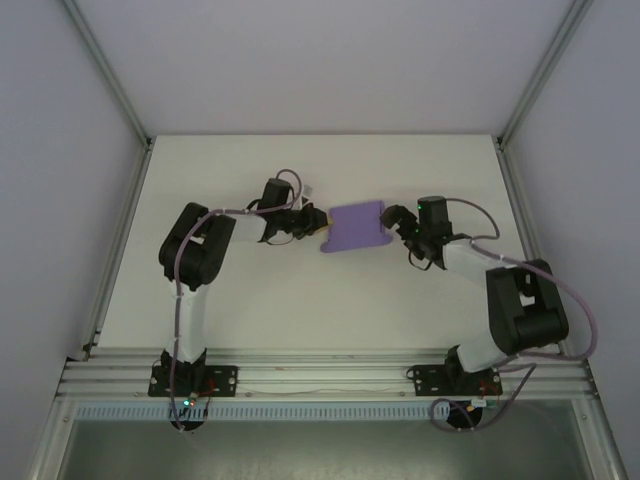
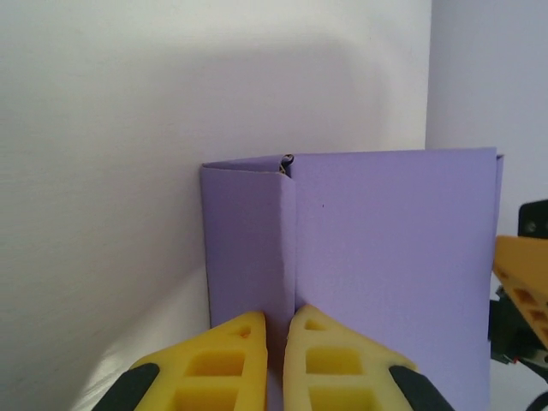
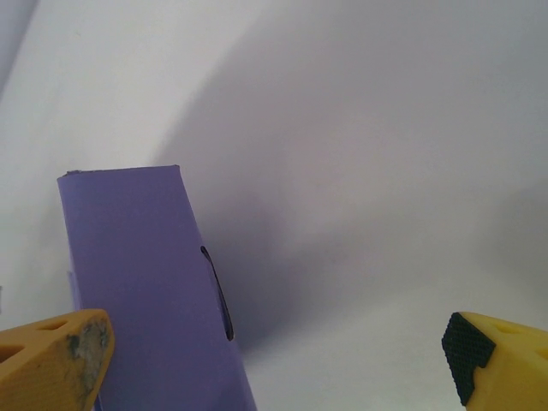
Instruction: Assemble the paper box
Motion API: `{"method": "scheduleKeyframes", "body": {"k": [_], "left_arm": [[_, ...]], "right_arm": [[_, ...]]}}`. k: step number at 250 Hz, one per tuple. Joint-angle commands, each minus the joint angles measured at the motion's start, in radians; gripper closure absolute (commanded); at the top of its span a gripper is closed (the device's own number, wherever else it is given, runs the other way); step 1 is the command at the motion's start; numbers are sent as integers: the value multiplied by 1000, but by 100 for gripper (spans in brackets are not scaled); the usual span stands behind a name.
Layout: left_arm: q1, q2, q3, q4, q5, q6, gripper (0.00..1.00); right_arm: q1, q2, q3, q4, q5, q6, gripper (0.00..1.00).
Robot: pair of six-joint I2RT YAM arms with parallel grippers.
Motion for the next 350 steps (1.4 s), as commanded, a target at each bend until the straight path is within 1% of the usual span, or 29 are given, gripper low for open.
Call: {"method": "scheduleKeyframes", "body": {"k": [1, 27, 52, 75, 106, 123, 141, 166, 202, 260, 286, 318, 350], "left_arm": [[0, 41, -44, -54, -37, -2, 89], [0, 24, -37, -97, -66, 41, 89], [-1, 36, -12, -126, -67, 54, 89], [-1, 49, 4, -131, -63, 49, 89], [0, 59, 20, -135, -63, 48, 89], [0, 60, 33, -150, -67, 57, 89], [0, 56, 43, -172, -68, 68, 89], [1, 49, 51, -191, -70, 78, 89], [0, 34, 67, -223, -81, 94, 89], [0, 14, 97, -274, -93, 114, 89], [0, 4, 116, -304, -102, 124, 89], [-2, -14, 136, -342, -123, 138, 89], [-4, -23, 157, -366, -127, 153, 89]], "right_arm": [[0, 81, 40, 112, -142, 28, 0], [0, 150, 83, 151, -238, 24, 5], [0, 186, 99, 223, -345, 48, 10], [-1, 168, 73, 284, -360, 47, 10], [0, 153, 79, 265, -371, 16, 10], [-1, 171, 98, 257, -407, 15, 10], [0, 184, 92, 313, -439, 31, 10], [0, 162, 85, 343, -434, 19, 10], [0, 141, 118, 255, -433, -25, 9], [0, 89, 105, 239, -429, -43, 9], [2, 58, 121, 158, -403, -67, 8], [4, 40, 130, 106, -396, -64, 5], [7, 20, 136, 78, -378, -96, 2]]}}
